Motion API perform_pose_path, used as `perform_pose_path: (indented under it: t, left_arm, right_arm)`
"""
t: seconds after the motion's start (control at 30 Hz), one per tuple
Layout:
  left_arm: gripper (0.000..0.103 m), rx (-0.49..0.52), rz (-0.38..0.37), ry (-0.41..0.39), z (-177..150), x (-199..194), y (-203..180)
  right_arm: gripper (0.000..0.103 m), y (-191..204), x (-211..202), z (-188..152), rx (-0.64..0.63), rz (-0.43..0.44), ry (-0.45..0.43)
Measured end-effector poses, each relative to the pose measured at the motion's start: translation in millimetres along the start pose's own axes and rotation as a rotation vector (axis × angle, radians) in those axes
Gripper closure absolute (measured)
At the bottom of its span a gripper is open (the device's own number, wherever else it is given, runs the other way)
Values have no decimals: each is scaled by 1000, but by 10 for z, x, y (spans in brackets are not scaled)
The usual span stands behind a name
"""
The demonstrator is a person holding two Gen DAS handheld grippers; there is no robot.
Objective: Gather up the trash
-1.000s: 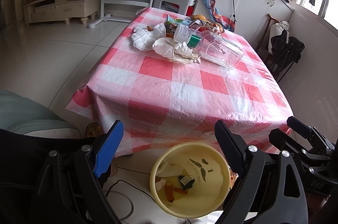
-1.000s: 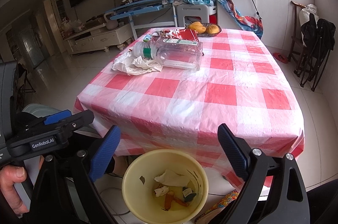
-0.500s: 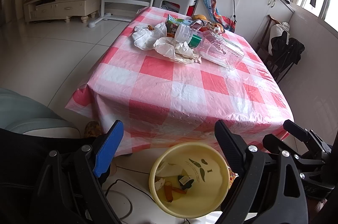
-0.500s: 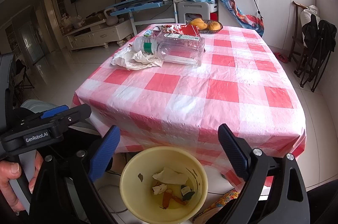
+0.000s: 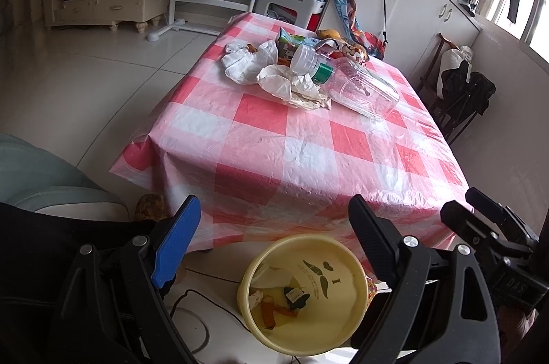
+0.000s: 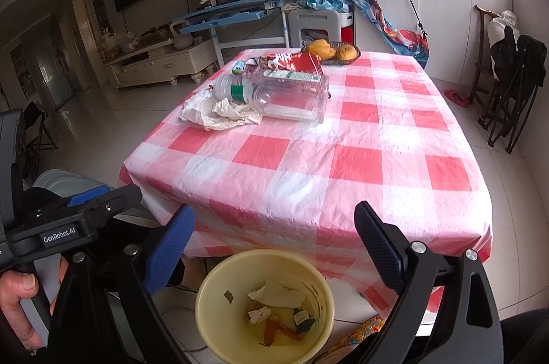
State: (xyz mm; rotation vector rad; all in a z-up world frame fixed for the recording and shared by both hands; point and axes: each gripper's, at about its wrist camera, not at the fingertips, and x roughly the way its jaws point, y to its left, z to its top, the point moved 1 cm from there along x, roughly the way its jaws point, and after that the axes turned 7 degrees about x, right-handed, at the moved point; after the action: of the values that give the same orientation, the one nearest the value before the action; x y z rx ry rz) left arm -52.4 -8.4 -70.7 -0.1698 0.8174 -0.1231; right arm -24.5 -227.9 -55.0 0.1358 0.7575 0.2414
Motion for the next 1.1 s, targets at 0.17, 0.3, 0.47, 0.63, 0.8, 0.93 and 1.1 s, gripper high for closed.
perform_pose_path:
  t: [0.17, 0.3, 0.47, 0.63, 0.8, 0.93, 1.1]
  left_arm:
    - [19, -38, -12, -8, 13, -25, 26]
    - [19, -52, -16, -21, 29, -59, 48]
    - [19, -69, -18, -13, 53, -31, 85]
    - [19, -81, -14, 0, 79, 18, 109]
    - [19, -81, -24, 10, 155, 54, 106]
    - [19, -92, -41, 0, 334, 58, 162]
    - [19, -138, -41, 22, 588, 224, 290]
  right_arm:
    - [9, -11, 84, 223, -73, -8, 9]
    - [10, 66, 255, 432, -156, -12, 25]
    - [10, 174, 486, 722, -218, 14, 18]
    - [10, 362, 813, 930, -394, 20, 46]
    - [10, 388, 1266, 1118, -578, -21, 121]
    - [10, 288, 1535, 1234, -579, -7, 170]
    - [10, 232, 1656, 1159, -578, 20, 215]
